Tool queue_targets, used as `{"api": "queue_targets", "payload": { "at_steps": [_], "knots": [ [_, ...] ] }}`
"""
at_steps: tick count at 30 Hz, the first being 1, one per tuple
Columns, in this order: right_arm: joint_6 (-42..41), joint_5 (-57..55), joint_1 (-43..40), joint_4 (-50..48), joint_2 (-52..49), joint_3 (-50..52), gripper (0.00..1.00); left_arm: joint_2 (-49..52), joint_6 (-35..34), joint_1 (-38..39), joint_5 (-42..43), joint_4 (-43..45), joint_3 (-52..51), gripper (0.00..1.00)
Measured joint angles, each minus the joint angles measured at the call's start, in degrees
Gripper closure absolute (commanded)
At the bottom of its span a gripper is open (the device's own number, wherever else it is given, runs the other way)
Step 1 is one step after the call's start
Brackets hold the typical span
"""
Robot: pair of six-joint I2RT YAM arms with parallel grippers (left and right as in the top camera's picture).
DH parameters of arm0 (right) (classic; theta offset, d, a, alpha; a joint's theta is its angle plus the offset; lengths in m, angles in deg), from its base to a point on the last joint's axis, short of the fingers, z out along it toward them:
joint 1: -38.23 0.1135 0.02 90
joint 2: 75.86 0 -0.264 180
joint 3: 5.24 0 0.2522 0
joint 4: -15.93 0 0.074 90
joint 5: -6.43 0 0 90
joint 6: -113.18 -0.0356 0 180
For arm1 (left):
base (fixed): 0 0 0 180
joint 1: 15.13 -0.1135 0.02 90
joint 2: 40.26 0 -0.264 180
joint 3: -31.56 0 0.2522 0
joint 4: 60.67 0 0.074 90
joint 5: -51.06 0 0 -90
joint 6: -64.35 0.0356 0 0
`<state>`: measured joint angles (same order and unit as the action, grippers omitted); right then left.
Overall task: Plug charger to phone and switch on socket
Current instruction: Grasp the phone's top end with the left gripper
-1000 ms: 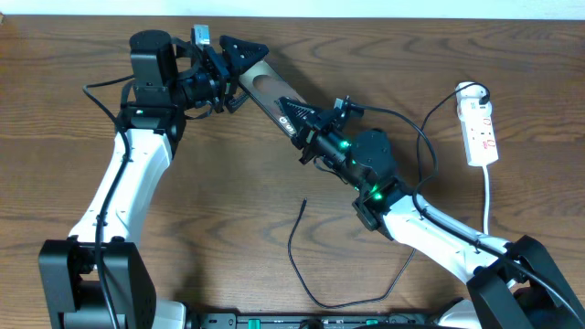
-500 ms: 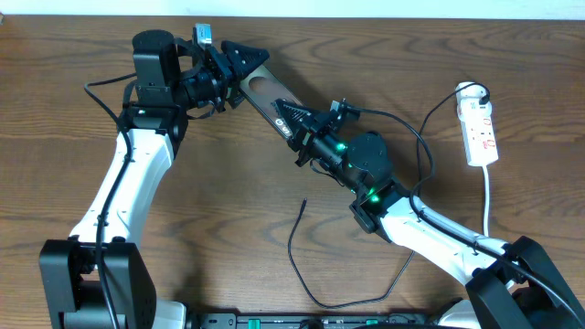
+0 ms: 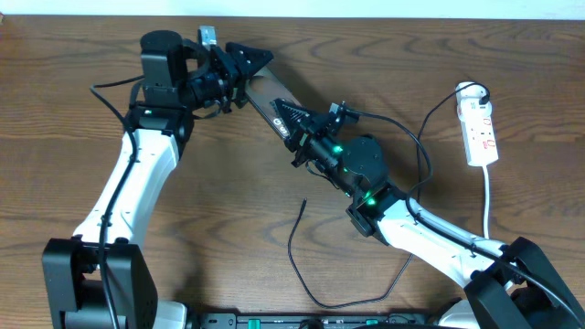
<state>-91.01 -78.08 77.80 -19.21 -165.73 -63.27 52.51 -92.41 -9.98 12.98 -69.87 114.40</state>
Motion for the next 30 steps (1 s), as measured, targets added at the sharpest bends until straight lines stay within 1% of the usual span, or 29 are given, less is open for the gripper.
{"api": "queue_targets", "payload": {
  "at_steps": [2,13,15,18,20,23,26,27,28,30],
  "knots": [
    [0.00,-0.92,0.00,0.00,0.00,0.00,0.99,0.00,-0.81,1.07,-0.87,0.00,0.00,0.41],
    [-0.02,-1.05,0.00,0.00,0.00,0.00,0.99,0.00,-0.96,1.29,-1.29,0.00,0.00,0.42],
    [-0.15,-1.05,0.00,0.00,0.00,0.00,0.99,0.00,-0.96,1.29,-1.29,0.00,0.00,0.48],
    [-0.20,-1.05,0.00,0.00,0.00,0.00,0.99,0.00,-0.85,1.29,-1.33,0.02,0.00,0.59],
    [-0.20,-1.05,0.00,0.00,0.00,0.00,0.99,0.00,-0.70,1.29,-1.29,0.00,0.00,0.63],
    [-0.22,-1.05,0.00,-0.02,0.00,0.00,0.99,0.00,-0.55,1.29,-1.31,0.00,0.00,0.76],
    [-0.22,-1.20,0.00,-0.35,0.00,0.00,0.99,0.00,-0.63,1.29,-1.49,-0.09,-0.02,0.81],
    [-0.22,-1.22,0.00,-0.42,0.00,0.00,0.99,0.00,-0.55,1.29,-1.51,-0.09,-0.02,0.81],
    [-0.22,-1.27,0.00,-0.50,0.00,0.00,0.99,0.00,-0.48,1.29,-1.51,-0.11,-0.02,0.85],
    [-0.22,-1.29,0.00,-0.63,0.00,0.00,0.99,0.00,-0.37,1.29,-1.57,-0.17,-0.02,0.87]
  ]
}}
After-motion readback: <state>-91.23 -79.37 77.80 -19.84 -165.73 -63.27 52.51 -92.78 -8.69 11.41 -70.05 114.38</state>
